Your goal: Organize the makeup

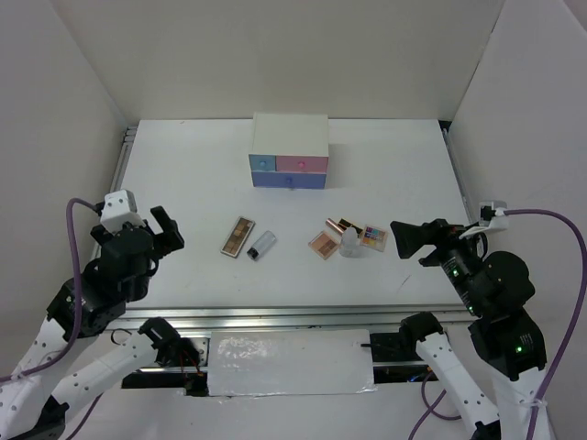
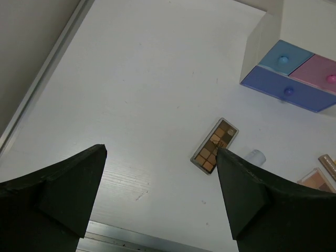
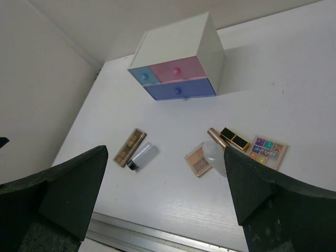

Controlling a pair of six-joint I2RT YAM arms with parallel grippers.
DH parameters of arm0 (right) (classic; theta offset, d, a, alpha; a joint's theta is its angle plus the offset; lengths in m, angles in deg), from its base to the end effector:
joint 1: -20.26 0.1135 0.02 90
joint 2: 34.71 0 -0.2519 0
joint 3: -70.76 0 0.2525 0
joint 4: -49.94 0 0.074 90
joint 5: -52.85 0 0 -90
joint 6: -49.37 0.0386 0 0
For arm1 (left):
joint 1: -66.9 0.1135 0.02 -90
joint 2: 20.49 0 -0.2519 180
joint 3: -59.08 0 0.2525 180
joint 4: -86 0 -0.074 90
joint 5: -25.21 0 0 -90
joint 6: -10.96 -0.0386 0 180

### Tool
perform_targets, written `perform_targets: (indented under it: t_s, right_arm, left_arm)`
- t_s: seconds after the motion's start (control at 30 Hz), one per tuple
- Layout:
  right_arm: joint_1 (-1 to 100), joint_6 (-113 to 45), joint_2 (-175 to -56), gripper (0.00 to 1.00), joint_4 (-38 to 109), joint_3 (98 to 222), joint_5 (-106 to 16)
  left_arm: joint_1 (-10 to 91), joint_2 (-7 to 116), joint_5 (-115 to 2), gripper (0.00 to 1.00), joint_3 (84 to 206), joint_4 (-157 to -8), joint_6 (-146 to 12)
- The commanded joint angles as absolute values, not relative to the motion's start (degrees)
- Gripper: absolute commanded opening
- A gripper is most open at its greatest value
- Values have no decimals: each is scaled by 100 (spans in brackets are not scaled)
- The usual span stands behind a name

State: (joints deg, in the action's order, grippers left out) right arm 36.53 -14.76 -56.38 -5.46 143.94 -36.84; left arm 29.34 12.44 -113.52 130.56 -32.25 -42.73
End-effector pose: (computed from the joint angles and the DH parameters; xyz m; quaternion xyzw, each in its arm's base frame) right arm 0.0532 0.0153 0.3965 0.0630 0.7280 0.2436 0.6378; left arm 0.0949 -0.0364 0.3686 -0.2188 0.7629 -0.0260 0.6078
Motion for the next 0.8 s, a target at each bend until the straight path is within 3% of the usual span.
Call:
perform_targets:
  t_s: [0.0,0.17,0.27,0.4,0.53,0.67,0.77]
  right_arm:
    - [3704,-1453,-5598,100,-398,14409,-3557]
    - [3704,-1418,-5563,100,-336,14427,-3654]
    - [3704,-1269,-5572,100,-3,14094,-3961]
    - [3696,-1023,-5791,100,812,13699,-4803]
    - [3696,-794,-5914,100,1377,13461,-5630]
    - [3696,-653,-5818,100,1843,13206,-6200]
    - [3704,-758,-5835,100,1748,13310,-6308]
  left_arm:
    - [3051,1335,-11164,99,13057,-3526,-4415]
    - [3385,1616,-10611,99,13276,-3543,-4257]
    - [3517,1739,-9654,99,13137,-3867,-3871]
    - [3526,1888,-8310,99,11841,-5889,-2889]
    - [3517,2344,-8315,99,10897,-8026,-2219]
    - [3561,3345,-8684,95,10868,-9465,-2209]
    - [3824,4356,-8318,87,11079,-10273,-2253]
